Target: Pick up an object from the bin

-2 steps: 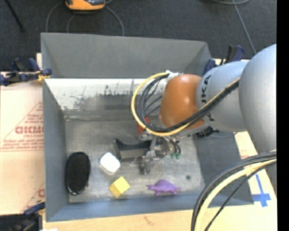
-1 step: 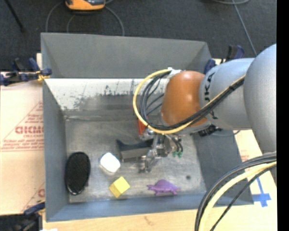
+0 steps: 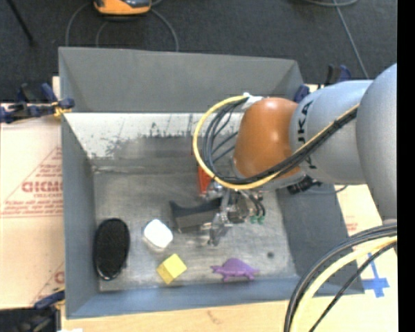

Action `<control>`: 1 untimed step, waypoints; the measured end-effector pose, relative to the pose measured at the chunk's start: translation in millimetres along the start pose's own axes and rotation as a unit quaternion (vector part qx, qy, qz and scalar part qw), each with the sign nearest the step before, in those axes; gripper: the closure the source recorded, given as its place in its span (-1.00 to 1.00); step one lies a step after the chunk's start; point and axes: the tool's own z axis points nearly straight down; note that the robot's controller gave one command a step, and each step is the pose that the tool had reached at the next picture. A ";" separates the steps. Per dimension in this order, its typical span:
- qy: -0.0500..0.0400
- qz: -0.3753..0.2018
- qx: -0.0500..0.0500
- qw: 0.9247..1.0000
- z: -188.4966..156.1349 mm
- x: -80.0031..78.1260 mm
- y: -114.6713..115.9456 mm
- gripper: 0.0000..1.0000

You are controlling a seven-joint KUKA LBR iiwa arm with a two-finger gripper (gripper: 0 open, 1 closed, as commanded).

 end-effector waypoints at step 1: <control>0.001 0.000 0.000 1.000 -11.3 0.4 -0.3 1.00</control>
Offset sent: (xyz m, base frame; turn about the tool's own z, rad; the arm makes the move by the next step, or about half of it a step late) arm 0.0002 -0.0001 0.0339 0.0000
